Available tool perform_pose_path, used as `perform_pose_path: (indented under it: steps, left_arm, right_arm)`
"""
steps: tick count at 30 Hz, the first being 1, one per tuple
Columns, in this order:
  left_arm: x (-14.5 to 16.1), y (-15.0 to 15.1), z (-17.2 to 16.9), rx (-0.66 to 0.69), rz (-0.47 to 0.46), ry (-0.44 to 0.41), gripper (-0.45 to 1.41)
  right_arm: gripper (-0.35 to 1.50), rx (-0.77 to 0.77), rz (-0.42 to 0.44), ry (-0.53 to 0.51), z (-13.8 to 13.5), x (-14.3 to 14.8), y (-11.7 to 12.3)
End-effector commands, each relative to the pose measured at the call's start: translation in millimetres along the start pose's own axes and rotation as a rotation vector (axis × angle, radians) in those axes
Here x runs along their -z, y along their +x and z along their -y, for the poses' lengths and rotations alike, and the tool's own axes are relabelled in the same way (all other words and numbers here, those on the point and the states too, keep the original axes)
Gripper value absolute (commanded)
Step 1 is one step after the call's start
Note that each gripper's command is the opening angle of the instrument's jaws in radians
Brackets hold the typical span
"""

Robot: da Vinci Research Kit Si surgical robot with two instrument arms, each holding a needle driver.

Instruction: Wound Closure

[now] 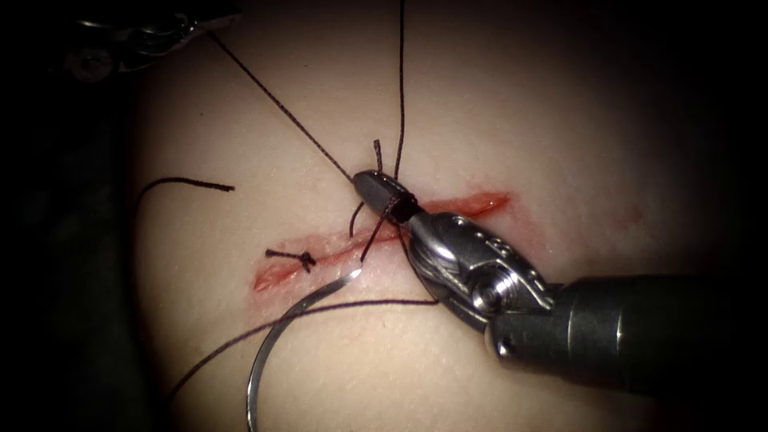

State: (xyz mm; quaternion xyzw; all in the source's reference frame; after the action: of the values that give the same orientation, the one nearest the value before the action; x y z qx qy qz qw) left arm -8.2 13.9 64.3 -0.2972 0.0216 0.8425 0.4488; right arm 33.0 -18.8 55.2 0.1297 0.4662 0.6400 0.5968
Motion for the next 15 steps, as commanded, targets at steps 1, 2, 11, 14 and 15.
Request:
perform_pose_path:
  steps: [1, 2, 11, 14, 15]
  left_arm:
    - [-0.9, -0.1, 0.2, -0.017, -0.001, 0.020, -0.45]
    - [-1.2, 0.0, 0.6, -0.038, -0.001, 0.040, -0.45]
    - [-2.9, 1.9, 0.4, -0.206, 0.011, 0.150, -0.45]
    - [-3.4, 2.0, -0.1, -0.210, 0.007, 0.129, -0.43]
    - [-3.6, 2.1, -0.2, -0.215, 0.000, 0.118, -0.43]
  right_arm:
    - [-0.35, 0.009, 0.004, 0.020, 0.9, -0.3, -0.8]
    - [-0.35, 0.010, 0.004, 0.029, 1.1, -0.1, -1.0]
    - [-0.35, 0.401, 0.105, 0.219, 0.9, 3.5, -0.2]
    - [-0.35, 0.551, 0.137, 0.317, 0.3, 4.2, 1.3]
    - [-0.35, 0.594, 0.152, 0.360, 0.1, 4.4, 1.8]
